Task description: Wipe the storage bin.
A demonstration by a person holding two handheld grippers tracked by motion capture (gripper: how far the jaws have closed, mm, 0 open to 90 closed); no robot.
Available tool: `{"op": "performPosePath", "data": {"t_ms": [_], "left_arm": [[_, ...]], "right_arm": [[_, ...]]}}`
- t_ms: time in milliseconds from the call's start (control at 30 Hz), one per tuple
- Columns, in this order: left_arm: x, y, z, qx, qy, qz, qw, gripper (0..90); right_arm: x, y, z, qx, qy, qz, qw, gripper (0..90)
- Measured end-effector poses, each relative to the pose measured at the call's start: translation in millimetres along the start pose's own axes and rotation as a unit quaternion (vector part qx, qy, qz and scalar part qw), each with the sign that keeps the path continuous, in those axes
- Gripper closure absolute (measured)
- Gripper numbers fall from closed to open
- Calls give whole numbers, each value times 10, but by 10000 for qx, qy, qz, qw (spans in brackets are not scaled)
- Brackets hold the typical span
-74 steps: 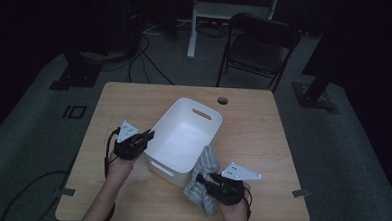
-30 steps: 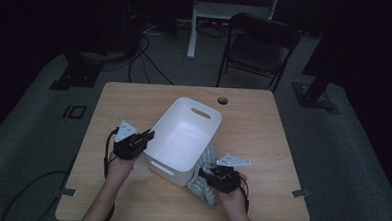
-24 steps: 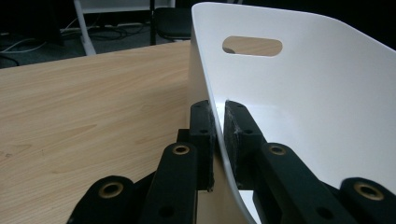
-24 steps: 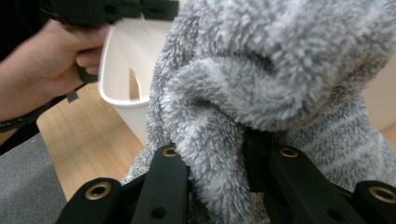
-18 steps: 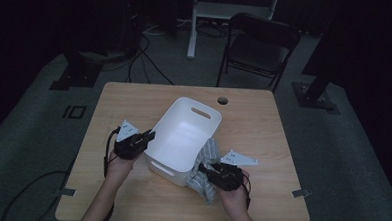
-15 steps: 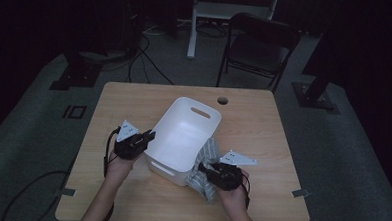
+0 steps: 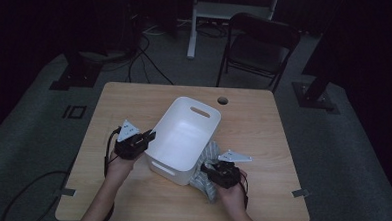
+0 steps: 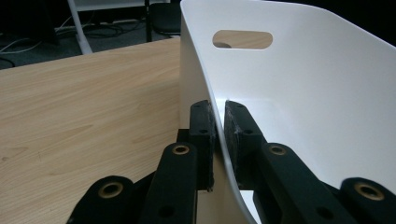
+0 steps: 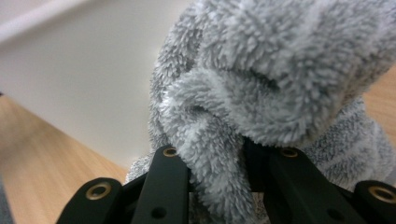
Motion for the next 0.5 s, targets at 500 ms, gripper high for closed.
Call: {"op": "performPosePath", "data": {"t_ms": [500], "left_arm": [[28,-3,-18,145,-6,242,9996,824]], "right_arm": [[58,0,-22,-125,-51,4,9999,760]]}}
Point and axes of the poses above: each handheld gripper's, and its own axes: y roughly forward along the jaws, z roughly out of its top, x roughly to its right, the point moved 1 cm from there along y, roughly forward along the jaws, and after that the axes turned 14 degrees about -y, right-handed, at the moved point
